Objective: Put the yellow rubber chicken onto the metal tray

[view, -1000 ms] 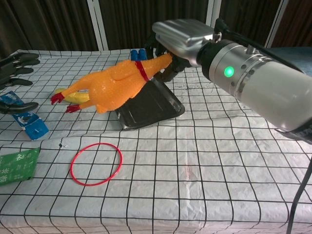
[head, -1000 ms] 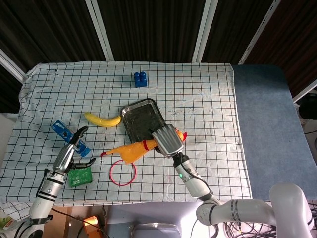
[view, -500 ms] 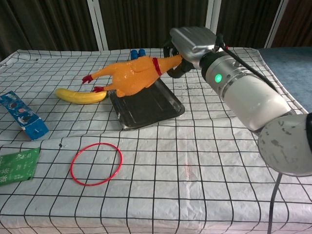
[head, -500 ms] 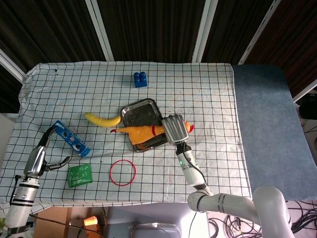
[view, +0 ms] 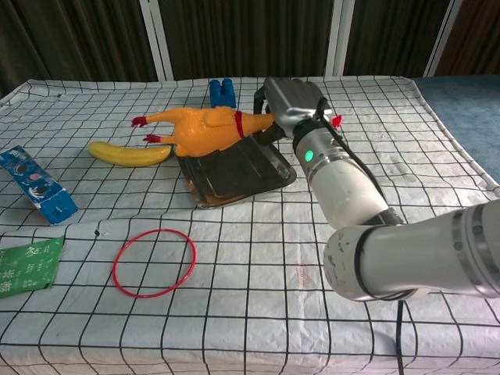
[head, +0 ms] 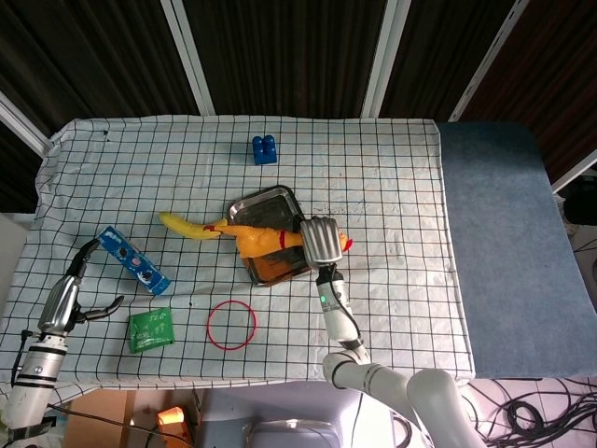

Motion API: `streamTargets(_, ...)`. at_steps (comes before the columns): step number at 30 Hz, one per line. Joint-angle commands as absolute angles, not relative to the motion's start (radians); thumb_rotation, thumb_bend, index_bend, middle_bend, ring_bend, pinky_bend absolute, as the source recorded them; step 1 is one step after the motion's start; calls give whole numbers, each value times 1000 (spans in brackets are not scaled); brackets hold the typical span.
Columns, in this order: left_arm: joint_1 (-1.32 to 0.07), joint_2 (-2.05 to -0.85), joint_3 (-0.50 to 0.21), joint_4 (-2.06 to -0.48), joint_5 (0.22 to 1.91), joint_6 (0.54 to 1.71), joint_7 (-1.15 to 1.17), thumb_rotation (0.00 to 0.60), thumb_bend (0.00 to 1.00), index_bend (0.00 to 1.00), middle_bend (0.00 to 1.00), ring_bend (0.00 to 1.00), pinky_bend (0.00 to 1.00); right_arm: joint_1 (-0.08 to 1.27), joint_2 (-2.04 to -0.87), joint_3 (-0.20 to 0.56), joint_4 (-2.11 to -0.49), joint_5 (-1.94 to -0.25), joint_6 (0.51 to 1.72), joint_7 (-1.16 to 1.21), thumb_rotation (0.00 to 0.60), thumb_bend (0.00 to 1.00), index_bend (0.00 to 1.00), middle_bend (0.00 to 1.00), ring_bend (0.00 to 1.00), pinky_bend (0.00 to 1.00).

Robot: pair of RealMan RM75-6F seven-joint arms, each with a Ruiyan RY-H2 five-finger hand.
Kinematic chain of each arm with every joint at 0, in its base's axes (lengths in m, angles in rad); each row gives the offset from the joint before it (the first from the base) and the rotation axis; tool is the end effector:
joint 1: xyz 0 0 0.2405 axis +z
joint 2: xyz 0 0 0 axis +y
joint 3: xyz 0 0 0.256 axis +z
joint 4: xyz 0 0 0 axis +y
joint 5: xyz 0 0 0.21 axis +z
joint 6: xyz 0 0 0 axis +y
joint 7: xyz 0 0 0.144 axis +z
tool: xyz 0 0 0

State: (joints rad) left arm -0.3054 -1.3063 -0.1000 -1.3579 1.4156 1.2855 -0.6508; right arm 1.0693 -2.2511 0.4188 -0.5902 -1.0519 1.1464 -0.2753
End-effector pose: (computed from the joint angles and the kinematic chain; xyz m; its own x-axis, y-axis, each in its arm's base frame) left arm -0.3118 0.2659 0.1090 -0.1880 0.1002 0.9770 0.9800 -0.0476 0.1934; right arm -0.0549 -0.3978 -0.1161 0.3172 0.0535 0.9469 -0.9220 -0.2165 0.3211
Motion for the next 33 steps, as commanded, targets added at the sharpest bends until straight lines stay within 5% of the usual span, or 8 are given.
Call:
streamTargets(1, -305, -1307, -100, -1353, 1416, 1279, -659, 600, 248, 0, 0, 0, 100, 1097, -2269, 392, -556, -993, 1079, -310, 600, 533, 618, 586, 455, 557)
streamTargets(5, -305, -1307, -99, -1347, 1417, 1267, -678, 600, 248, 0, 0, 0, 100, 1104, -2269, 397, -539, -934, 978, -370, 600, 413, 89, 250, 148, 327)
streamTargets(7, -306, -1306, -100, -1347, 1417, 1264, -683, 600, 250, 0, 0, 0, 100, 1104, -2269, 399, -535, -931, 963, -370, 600, 371, 7, 167, 75, 277)
streamTargets(13, -304, -1302, -104, -1352, 1418, 1261, -692, 600, 254, 0, 0, 0, 100, 1100, -2263, 414, -520, -932, 932, -402, 600, 268, 0, 23, 0, 136)
streamTargets(19, -301, -1290, -102, -1361, 1421, 1255, -704, 600, 255, 0, 0, 0, 100, 1074, -2202, 426, -585, -916, 895, -499, 600, 181, 0, 0, 0, 11)
streamTargets(26, -300, -1280, -108, -1370, 1418, 1252, -714, 600, 255, 0, 0, 0, 101, 1042, -2097, 446, -753, -899, 904, -567, 600, 28, 0, 0, 0, 0)
streamTargets(33, -310, -1279, -106, -1366, 1418, 1223, -723, 600, 255, 0, 0, 0, 100, 1025, -2024, 435, -875, -823, 892, -716, 600, 0, 0, 0, 0, 0)
